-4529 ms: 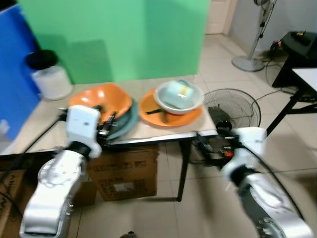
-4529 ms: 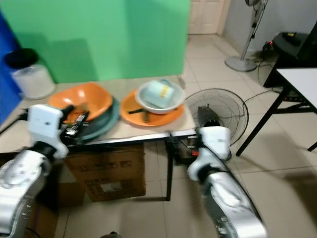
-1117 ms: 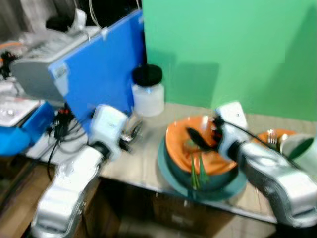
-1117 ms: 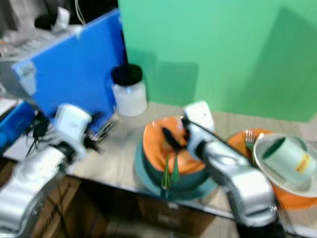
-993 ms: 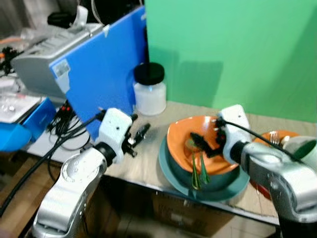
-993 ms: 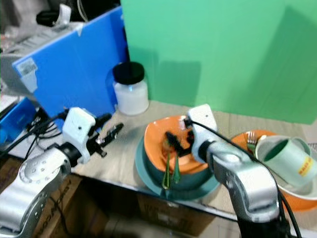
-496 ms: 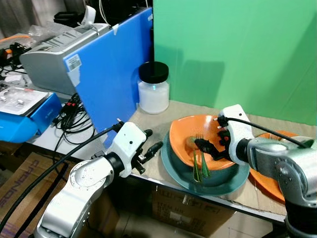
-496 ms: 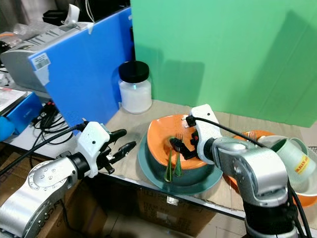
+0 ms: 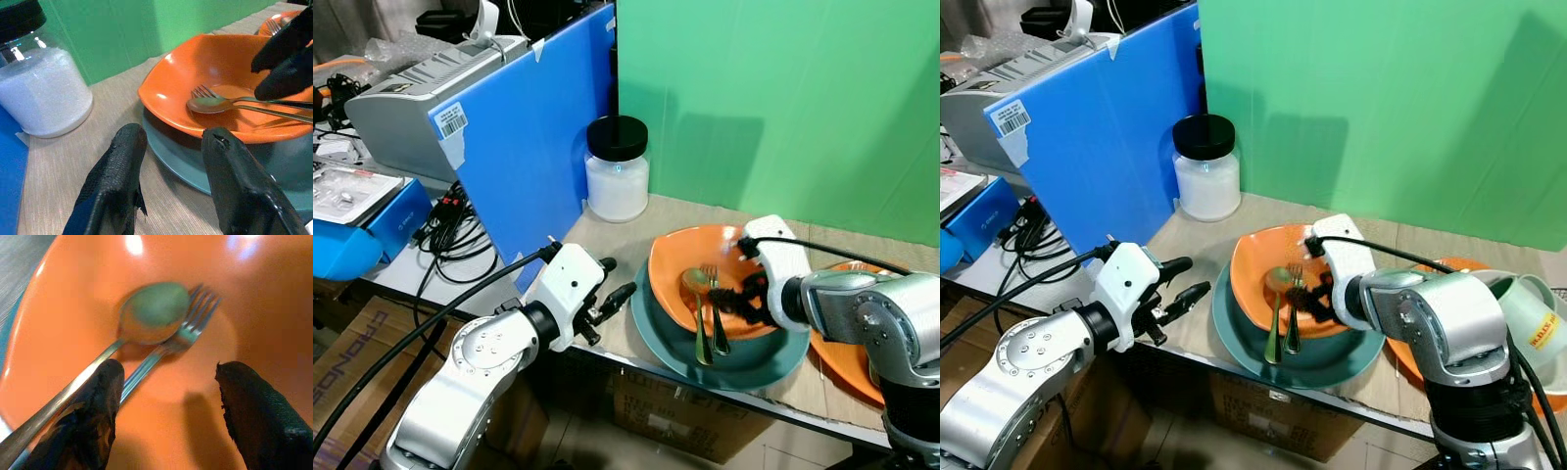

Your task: Setting the table

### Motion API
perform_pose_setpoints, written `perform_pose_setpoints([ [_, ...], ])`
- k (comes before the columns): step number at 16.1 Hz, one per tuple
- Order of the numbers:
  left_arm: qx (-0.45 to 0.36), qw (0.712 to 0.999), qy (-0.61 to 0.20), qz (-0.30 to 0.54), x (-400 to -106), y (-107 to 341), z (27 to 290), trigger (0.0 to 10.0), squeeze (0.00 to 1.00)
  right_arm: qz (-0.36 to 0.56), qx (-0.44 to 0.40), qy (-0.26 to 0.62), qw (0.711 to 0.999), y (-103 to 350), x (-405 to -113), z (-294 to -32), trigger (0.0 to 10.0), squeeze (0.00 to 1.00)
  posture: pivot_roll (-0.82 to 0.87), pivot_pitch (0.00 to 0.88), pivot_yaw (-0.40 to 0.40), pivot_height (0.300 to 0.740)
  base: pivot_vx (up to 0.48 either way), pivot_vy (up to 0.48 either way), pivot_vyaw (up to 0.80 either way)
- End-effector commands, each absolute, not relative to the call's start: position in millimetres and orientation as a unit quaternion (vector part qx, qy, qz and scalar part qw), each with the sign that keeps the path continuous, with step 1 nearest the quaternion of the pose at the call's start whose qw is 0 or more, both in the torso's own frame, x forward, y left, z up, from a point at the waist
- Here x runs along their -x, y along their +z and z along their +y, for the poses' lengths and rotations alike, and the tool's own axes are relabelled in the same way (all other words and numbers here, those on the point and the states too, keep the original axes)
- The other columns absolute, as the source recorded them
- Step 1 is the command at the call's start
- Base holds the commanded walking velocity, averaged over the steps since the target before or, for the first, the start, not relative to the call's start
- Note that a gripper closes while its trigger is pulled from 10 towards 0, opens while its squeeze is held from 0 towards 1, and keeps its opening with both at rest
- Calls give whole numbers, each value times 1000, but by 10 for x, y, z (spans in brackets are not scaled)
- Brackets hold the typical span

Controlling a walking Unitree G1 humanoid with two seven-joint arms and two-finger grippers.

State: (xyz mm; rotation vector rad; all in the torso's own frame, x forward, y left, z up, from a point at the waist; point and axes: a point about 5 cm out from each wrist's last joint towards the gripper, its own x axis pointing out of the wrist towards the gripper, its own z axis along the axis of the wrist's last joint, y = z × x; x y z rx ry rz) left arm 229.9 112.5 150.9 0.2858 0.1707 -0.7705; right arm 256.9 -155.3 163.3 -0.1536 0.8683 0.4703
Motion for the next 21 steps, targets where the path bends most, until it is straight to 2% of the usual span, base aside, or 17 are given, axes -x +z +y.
perform_pose_setpoints([
  [1,-144,910,-379,81,-2292,1511,1112,10000,0,423,71,235,872,1620,-2552,-1539,9412,0,54,0,-6,740,0,0,0],
  [3,-145,910,-380,81,-2293,1508,1109,10000,0,425,66,235,872,1606,-2555,-1535,10000,0,52,0,-7,740,0,0,0],
  [7,-144,901,-401,86,-2252,1497,1067,10000,0,447,67,221,864,1523,-2589,-1536,10000,0,57,0,-11,740,0,0,0],
  [12,-128,869,-467,100,-2117,1503,972,10000,0,468,72,215,854,1432,-2639,-1513,10000,0,60,0,-12,740,0,0,0],
  [14,-128,865,-474,103,-2101,1507,968,10000,0,469,74,213,854,1429,-2657,-1519,9804,0,61,0,-12,740,0,0,0],
  [15,-127,861,-481,107,-2084,1510,967,10000,0,470,75,212,854,1430,-2674,-1524,8471,0,61,0,-13,740,0,0,0],
  [16,-128,860,-482,107,-2086,1513,969,10000,0,470,76,212,854,1434,-2682,-1526,7686,0,61,0,-13,740,0,0,0],
  [17,-129,861,-480,106,-2093,1517,972,10000,0,469,76,211,854,1437,-2692,-1526,5255,0,61,0,-14,740,0,0,0],
  [19,-130,861,-480,106,-2100,1521,976,10000,0,467,76,209,856,1445,-2709,-1528,3059,0,61,0,-14,740,0,0,0],
  [20,-130,861,-480,106,-2104,1522,978,10000,0,467,75,209,856,1449,-2719,-1528,1176,0,61,0,-14,740,0,0,0],
  [21,-131,861,-479,106,-2107,1523,979,10000,0,466,76,209,856,1449,-2725,-1529,0,0,61,0,-14,740,0,0,0],
])
